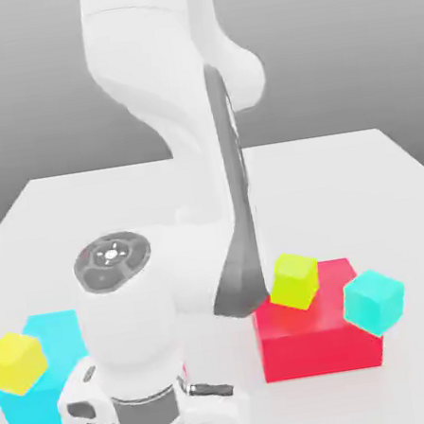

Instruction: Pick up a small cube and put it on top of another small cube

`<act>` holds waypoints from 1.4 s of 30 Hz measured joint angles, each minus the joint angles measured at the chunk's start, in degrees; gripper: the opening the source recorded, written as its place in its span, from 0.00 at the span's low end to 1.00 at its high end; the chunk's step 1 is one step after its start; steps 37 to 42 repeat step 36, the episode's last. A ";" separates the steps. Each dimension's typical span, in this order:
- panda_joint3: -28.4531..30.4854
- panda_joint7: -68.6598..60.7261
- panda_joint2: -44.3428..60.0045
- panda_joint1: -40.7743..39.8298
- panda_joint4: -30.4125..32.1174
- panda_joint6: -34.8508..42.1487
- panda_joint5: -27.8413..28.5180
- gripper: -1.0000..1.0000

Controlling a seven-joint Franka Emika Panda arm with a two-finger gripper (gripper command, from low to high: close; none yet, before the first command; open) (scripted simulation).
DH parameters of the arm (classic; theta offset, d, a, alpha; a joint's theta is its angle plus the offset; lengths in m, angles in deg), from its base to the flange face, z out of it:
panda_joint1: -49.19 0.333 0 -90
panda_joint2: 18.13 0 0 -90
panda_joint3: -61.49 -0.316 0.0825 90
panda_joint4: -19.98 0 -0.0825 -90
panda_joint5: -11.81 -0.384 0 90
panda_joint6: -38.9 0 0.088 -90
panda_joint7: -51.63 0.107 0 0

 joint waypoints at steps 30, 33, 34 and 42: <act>-9.89 -25.52 -52.47 18.43 35.24 17.12 0.65 0.00; -10.32 -25.53 -47.16 18.31 37.04 10.00 0.66 1.00; -10.32 -25.54 -47.16 18.31 37.04 10.00 0.66 1.00; -10.32 -25.54 -47.16 18.31 37.04 10.00 0.66 1.00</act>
